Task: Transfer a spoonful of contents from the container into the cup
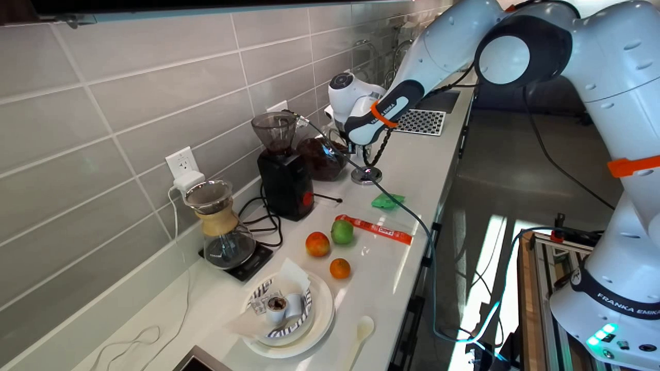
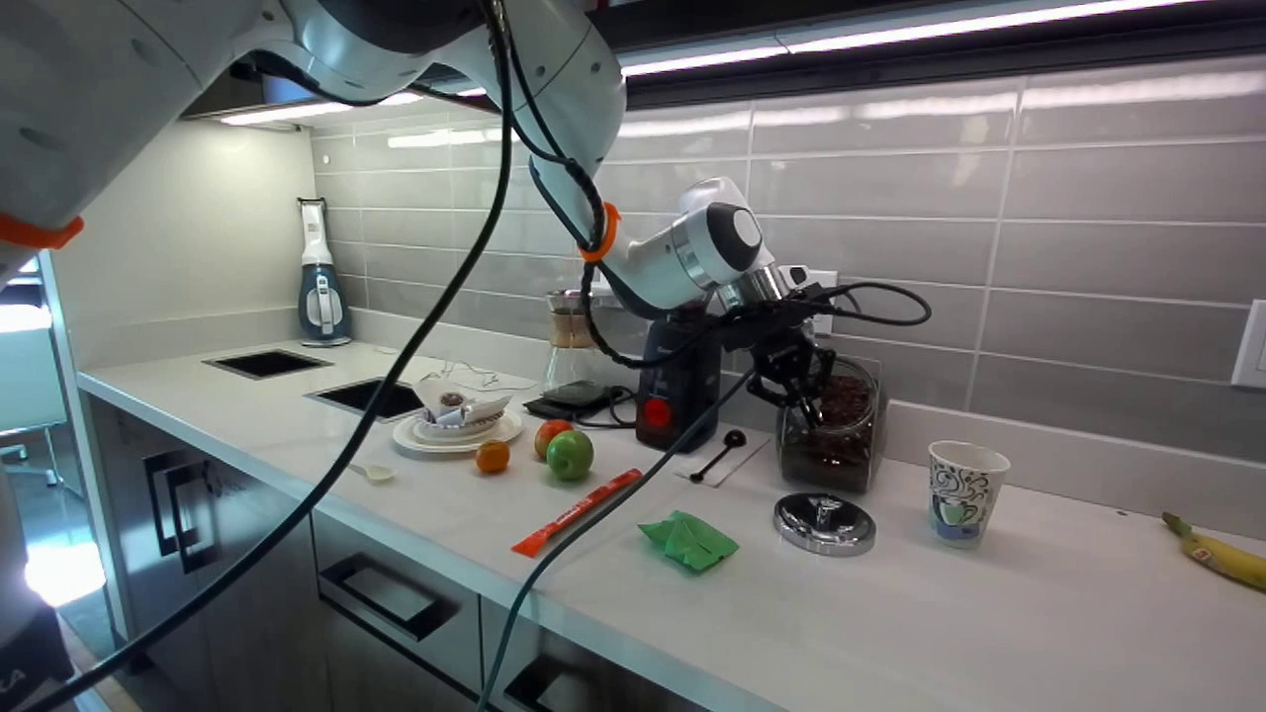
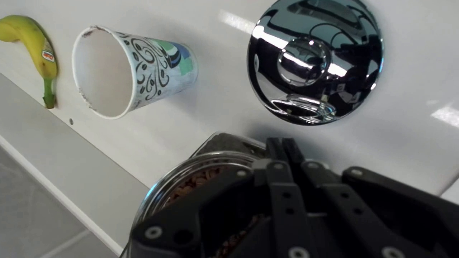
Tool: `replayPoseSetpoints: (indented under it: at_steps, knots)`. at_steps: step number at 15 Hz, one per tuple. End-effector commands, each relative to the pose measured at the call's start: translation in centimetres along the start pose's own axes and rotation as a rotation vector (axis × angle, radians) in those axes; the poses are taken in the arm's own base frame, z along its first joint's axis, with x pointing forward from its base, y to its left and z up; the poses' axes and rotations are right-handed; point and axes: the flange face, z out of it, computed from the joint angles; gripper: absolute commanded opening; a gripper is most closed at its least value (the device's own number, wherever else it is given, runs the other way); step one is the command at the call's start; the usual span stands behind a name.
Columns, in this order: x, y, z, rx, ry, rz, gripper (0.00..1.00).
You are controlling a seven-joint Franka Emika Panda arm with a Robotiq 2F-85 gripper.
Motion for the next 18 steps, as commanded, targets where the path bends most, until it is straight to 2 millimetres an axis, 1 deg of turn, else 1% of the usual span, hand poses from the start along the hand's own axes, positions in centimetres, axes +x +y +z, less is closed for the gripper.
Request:
replayPoseSetpoints:
  at_steps: [1, 4, 10, 18]
  knots:
    - [0.7, 1.6, 1.2, 0.073, -0.001, 0.020, 0.01]
    - [1.0, 2.8, 1.7, 0.101, -0.016, 0.032, 0.01]
    - [1.8, 4.2, 2.1, 0.175, -0.033, 0.048, 0.01]
    - [2.2, 4.7, 3.7, 0.229, -0.100, 0.068, 0.01]
